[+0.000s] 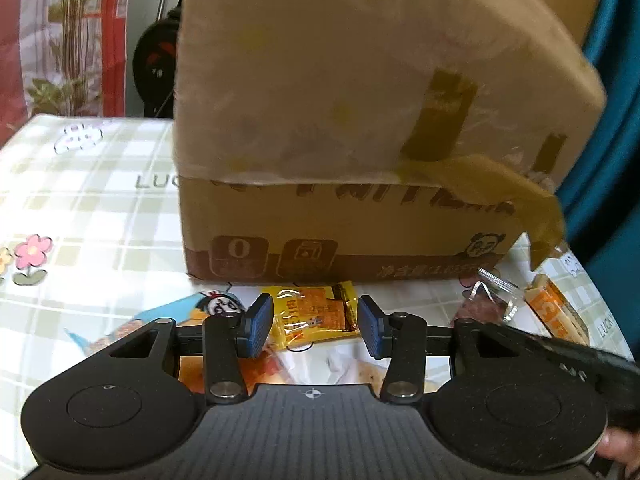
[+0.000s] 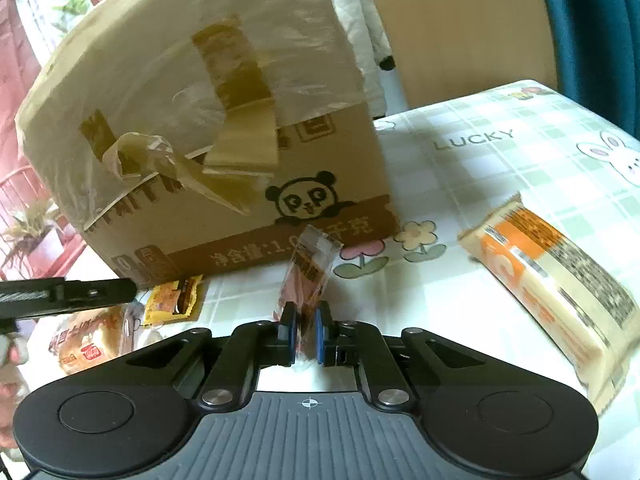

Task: Organize snacks
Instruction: 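Grasp the small clear-red packet with the right tool while the left tool lowers to the snacks, then grasp the yellow spicy-strip packet with the left tool while the right tool holds its packet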

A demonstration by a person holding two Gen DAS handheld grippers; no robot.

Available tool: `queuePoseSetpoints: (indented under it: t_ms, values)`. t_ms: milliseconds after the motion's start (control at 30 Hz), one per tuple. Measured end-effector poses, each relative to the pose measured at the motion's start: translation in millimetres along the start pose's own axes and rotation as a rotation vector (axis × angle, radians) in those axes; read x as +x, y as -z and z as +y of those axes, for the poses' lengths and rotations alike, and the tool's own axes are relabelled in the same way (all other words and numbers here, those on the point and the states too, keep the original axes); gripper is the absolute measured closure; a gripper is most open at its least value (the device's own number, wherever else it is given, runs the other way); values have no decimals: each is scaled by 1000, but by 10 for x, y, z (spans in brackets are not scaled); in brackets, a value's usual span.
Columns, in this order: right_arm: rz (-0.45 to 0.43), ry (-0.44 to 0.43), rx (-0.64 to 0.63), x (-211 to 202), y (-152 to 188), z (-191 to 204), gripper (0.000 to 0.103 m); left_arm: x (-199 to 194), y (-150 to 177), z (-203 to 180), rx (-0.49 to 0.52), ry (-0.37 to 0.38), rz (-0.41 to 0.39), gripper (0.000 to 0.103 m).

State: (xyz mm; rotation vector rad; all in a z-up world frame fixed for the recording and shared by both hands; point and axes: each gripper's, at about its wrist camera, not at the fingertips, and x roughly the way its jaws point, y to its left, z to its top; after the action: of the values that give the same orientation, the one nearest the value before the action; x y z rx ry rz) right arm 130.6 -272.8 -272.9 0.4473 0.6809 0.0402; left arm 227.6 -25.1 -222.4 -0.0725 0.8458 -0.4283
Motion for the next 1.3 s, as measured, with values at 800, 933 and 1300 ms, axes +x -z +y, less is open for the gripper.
queuePoseSetpoints:
  t_ms: [800,933,1300]
  values:
    - [-28,-101,41,-2,93,-132,95,252,82,-331,25,-29,77,54]
    - [-29,-103,45,-8,95,-125,95,202,134,-361,14,19,94,54]
    - [-25,-102,66,-5,95,-100,95,378,-100,-354,96,-18,23,54]
